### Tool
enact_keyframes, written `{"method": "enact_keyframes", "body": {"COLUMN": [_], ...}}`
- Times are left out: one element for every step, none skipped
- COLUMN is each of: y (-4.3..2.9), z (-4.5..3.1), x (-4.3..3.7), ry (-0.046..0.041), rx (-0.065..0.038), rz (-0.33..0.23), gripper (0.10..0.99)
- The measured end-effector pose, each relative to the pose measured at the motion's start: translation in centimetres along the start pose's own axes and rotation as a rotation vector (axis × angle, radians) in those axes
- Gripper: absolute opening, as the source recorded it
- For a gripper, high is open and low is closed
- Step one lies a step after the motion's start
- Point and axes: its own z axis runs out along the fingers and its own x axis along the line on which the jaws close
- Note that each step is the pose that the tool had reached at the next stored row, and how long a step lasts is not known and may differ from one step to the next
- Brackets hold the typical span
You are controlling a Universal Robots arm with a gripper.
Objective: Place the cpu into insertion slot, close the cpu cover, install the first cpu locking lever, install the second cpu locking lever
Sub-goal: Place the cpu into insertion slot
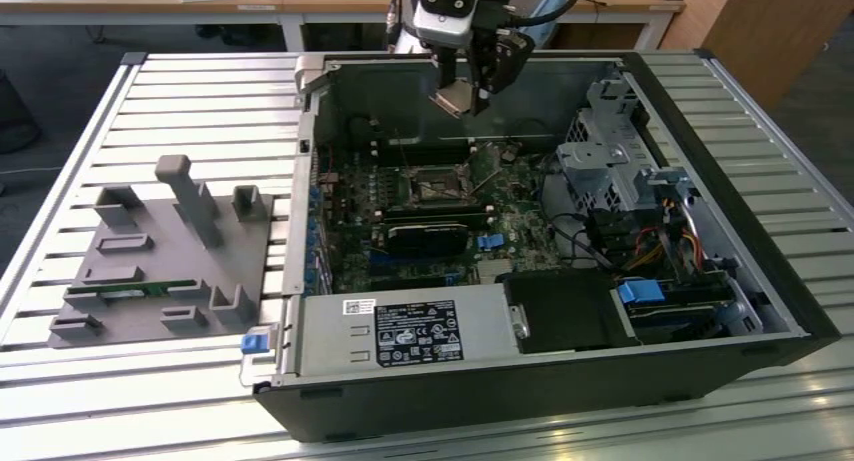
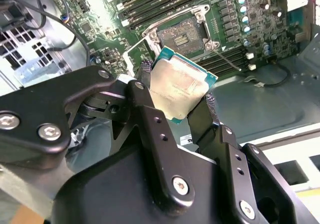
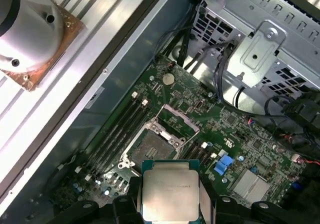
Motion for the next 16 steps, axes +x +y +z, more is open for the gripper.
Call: {"method": "enact_keyframes", "body": {"y": [-0.01,-0.02,-0.04,-0.05,-0.06,-0.07,-0.08,-0.08,-0.09,-0.09,-0.09,-0.09,-0.10,-0.10,-0.10,-0.10], "z": [0.06,0.15,0.27,0.38,0.50,0.62,0.70,0.79,0.86,0.91,0.96,1.00,1.02,1.06,1.08,1.10], "x": [0.00,0.00,0.00,0.00,0.00,0.00,0.00,0.00,0.00,0.00,0.00,0.00,0.00,0.00,0.00,0.00], "ry": [-0.0005,-0.0006,-0.0007,-0.0007,-0.0008,-0.0018,-0.0032,-0.0048,-0.0065,-0.0078,-0.0090,-0.0101,-0.0113,-0.0123,-0.0132,-0.0138], "rx": [0.000,0.000,0.000,0.000,0.000,0.000,0.000,-0.001,-0.001,-0.001,-0.002,-0.002,-0.002,-0.002,-0.002,-0.002], "rz": [0.006,0.007,0.007,0.007,0.008,0.016,0.033,0.051,0.069,0.085,0.099,0.111,0.124,0.137,0.147,0.154], "gripper": [0.541,0.541,0.541,0.541,0.541,0.541,0.541,0.541,0.541,0.541,0.541,0.541,0.541,0.541,0.541,0.541]}}
